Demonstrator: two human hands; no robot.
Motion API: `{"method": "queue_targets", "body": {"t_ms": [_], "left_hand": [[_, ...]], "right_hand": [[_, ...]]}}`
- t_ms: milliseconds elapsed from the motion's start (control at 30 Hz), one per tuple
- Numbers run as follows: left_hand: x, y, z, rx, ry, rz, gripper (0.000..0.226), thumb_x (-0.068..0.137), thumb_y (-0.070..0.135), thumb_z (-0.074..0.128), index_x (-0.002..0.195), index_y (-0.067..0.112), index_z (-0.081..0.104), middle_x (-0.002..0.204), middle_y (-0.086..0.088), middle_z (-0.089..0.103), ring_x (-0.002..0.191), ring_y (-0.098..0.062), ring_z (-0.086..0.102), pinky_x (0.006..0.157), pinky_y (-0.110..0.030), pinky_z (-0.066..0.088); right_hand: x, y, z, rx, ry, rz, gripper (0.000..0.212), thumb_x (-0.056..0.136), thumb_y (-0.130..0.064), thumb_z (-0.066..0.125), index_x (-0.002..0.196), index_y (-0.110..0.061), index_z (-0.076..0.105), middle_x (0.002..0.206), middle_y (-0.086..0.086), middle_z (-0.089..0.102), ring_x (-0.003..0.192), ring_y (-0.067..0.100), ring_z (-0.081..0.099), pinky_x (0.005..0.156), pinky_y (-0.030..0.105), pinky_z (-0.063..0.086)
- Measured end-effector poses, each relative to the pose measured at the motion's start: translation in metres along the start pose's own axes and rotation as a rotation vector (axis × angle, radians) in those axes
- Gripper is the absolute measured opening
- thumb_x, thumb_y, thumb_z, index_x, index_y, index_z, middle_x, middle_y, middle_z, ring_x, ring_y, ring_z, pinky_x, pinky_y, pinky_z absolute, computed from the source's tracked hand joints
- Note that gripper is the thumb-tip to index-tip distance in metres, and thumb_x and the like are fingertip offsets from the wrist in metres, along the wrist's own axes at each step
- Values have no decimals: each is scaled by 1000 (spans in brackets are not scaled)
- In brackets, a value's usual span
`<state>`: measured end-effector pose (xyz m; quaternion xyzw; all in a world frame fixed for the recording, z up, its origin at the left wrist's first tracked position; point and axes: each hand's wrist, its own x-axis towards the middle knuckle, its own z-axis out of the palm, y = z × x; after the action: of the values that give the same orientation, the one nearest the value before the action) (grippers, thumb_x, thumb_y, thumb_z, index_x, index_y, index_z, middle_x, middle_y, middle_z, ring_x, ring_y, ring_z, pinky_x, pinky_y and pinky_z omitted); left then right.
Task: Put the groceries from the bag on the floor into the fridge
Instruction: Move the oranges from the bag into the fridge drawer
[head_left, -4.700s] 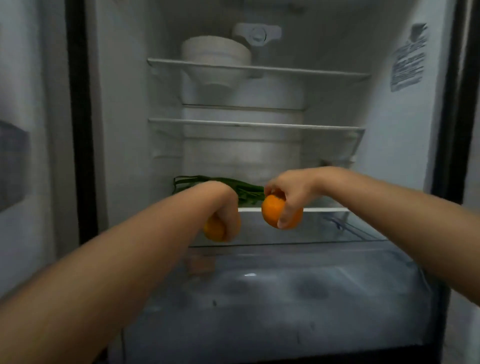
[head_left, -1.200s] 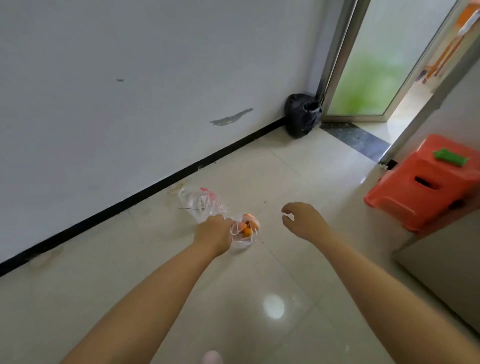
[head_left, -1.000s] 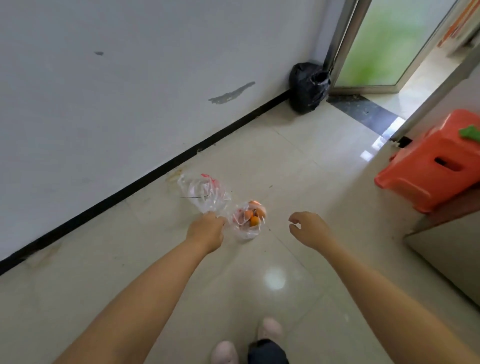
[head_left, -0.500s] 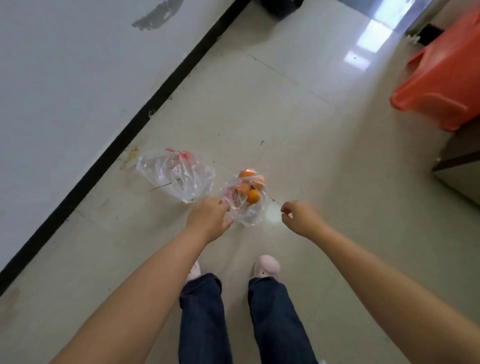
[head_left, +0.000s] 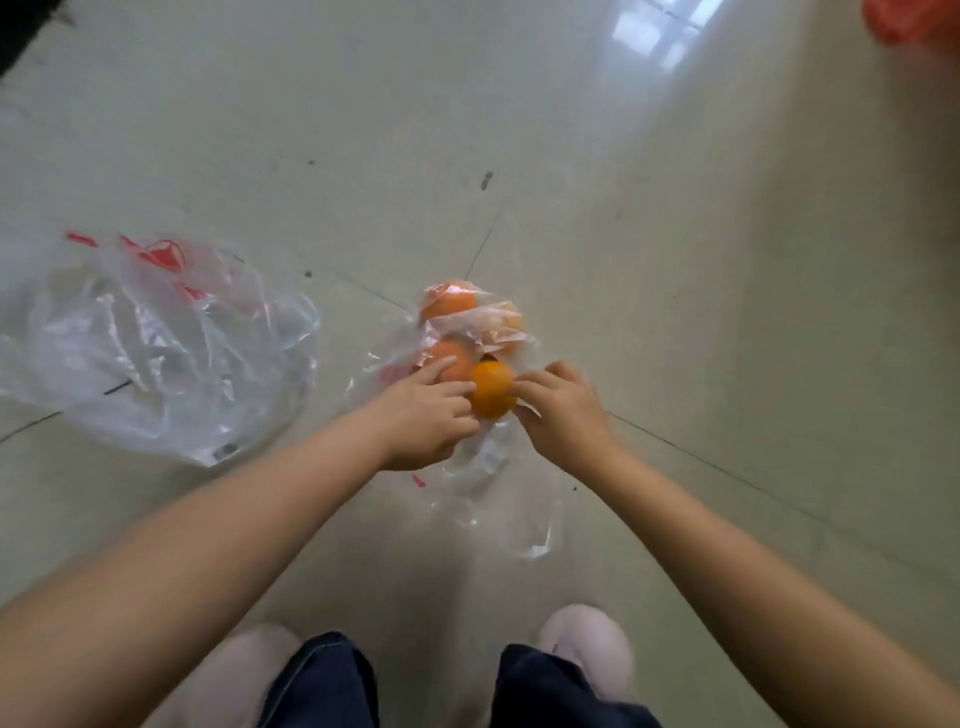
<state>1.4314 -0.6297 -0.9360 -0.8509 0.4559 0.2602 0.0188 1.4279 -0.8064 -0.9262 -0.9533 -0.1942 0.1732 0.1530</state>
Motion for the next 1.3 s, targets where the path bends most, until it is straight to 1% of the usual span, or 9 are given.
{"method": "queue_targets", "body": {"t_ms": [100,267,367,467,600,733,900,1100,1300], "left_hand": [[20,-36,34,153,155,34,46,77,41,39,49,18,68,48,4,64,57,-18,69,98,-47,47],[22,-82,39,276,101,-144,35,59,47,82,54,14,71,60,-3,71,65,-19,71,96,-48,47],[31,-91,43,270,60,-199,13,77,22,70,83,11,70,93,-7,72,97,-24,67,112,-46,30],[40,-89,52,282,196,-155,9,52,5,71,57,12,68,61,-5,69,63,-23,70,86,-45,54],[42,-85,68,230,309,-186,27,61,7,35,61,11,61,59,-4,65,56,-24,65,67,-31,26],[42,-81,70,169,305,-140,29,50,17,55,78,13,62,72,-6,68,61,-26,66,63,-30,26],[57,-70,73,31,189,-160,65,31,39,84,88,9,73,75,-10,69,57,-27,66,47,-27,50],[66,-49,66,-156,112,-366,60,84,25,64,135,13,35,135,-9,46,122,-28,48,95,-37,45],[24,-36,41,-424,412,-249,69,57,32,74,119,8,57,112,-13,65,96,-31,66,74,-29,53]], "right_hand": [[14,25,36,-209,53,-73,36,71,-42,41,70,-24,72,74,-10,74,61,20,65,53,24,49],[31,44,40,-334,-71,45,35,78,-43,53,92,-16,70,90,0,74,85,27,67,69,34,49],[38,54,44,-400,-307,230,39,90,-29,53,127,-20,47,126,1,57,122,25,43,94,36,32],[42,60,54,-490,-291,299,34,87,-12,50,120,-17,50,118,3,57,117,25,43,92,34,32],[36,56,60,-474,-150,263,33,82,-9,56,115,-13,54,113,7,57,108,27,49,86,34,37],[35,35,55,-281,253,-23,18,63,-15,64,79,-8,70,76,8,70,65,29,64,58,28,49],[52,17,68,-265,-140,84,52,70,-49,67,109,-14,62,114,12,64,98,33,61,79,35,51],[51,15,82,-113,-99,264,73,74,-52,62,134,-21,35,127,9,53,115,31,48,93,35,41],[14,21,45,346,-25,259,66,64,-20,78,121,-16,45,111,2,39,101,18,44,69,5,32]]}}
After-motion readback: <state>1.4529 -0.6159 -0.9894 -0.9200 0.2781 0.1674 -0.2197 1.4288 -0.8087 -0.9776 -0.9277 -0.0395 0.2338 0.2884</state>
